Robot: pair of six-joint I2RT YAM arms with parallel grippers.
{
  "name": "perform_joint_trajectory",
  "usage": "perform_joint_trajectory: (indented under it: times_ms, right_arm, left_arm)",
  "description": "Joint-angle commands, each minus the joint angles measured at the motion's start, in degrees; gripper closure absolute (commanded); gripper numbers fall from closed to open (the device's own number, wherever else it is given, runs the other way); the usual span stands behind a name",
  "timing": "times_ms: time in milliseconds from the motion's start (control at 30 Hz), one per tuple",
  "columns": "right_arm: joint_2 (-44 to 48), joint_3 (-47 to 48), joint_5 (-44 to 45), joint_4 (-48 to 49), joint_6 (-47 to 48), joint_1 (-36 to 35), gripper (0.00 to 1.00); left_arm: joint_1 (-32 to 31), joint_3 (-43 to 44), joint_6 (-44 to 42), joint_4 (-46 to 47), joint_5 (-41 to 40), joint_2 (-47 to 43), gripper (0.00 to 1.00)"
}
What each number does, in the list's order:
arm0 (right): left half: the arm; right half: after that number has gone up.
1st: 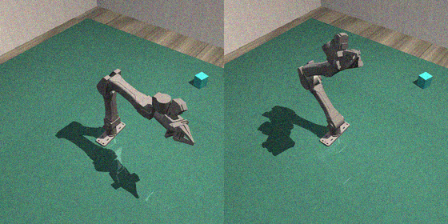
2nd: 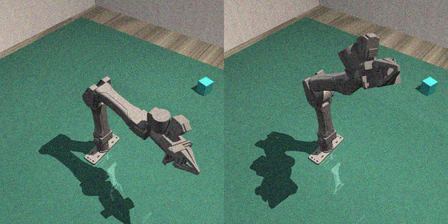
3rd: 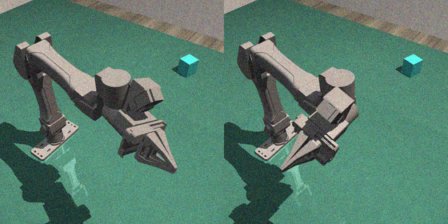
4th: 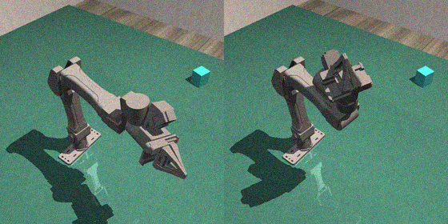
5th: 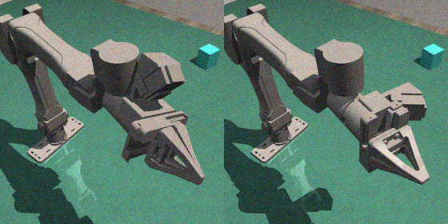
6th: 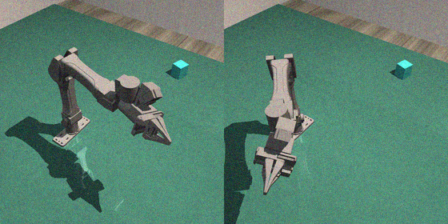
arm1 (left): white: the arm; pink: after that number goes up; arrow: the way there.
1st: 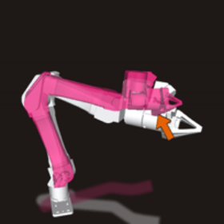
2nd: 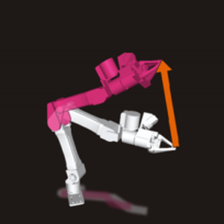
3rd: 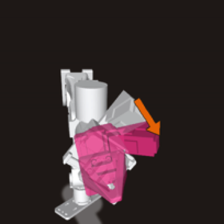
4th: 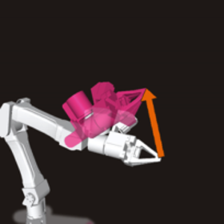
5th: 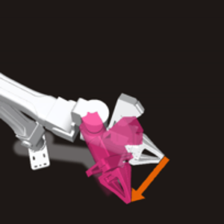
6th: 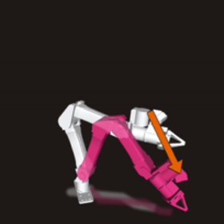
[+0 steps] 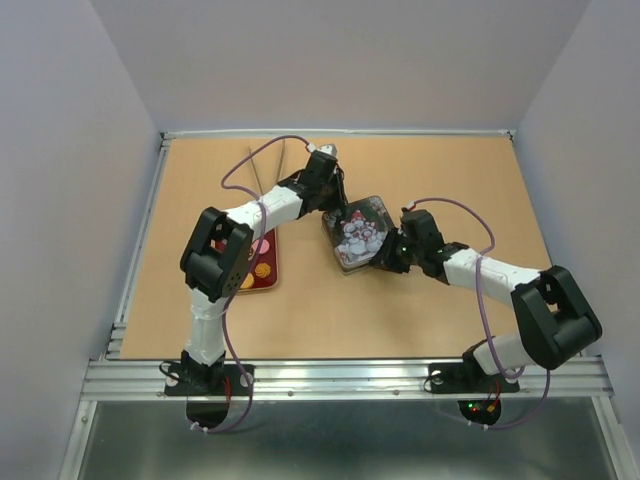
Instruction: Pack the cookies
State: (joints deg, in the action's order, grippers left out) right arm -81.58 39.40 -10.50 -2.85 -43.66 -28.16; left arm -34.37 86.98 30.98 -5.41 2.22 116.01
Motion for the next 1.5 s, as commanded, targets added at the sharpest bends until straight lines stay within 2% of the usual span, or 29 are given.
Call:
perform_joint_trajectory:
  times_ms: [0,400,567,767,1033,1333,1467]
  right_arm:
    - [-0.9,3.7,0.2,2.3,0.6,-0.2,0.77]
    - [-1.1,3.8,0.1,2.4,0.6,-0.2,0.77]
    - [-1.6,4.1,0.1,2.3,0.7,-0.2,0.77]
    - [-2.0,4.9,0.0,2.3,0.8,-0.2,0.78]
    - [-2.4,5.0,0.1,2.3,0.8,-0.2,0.78]
    - [-1.9,4.4,0.2,2.3,0.7,-0.3,0.78]
    - [-1.5,4.1,0.3,2.3,0.8,-0.3,0.78]
  left_arm:
    - [-0.4,-2.8,-0.4,-1.0,0.0,-1.1,0.59]
    - [0.8,9.3,-4.1,-4.7,-4.1,-7.1,0.59]
    - [0.8,9.4,-4.4,-5.4,-4.2,-9.6,0.59]
    - [-0.6,1.0,-5.1,-1.2,-0.3,-15.4,0.59]
    - [-1.4,-11.3,-3.0,4.4,1.7,-15.0,0.59]
    - [-1.1,-16.4,0.8,5.1,1.6,-6.4,0.61]
    - [-1.0,-16.1,0.7,6.6,1.5,-8.4,0.61]
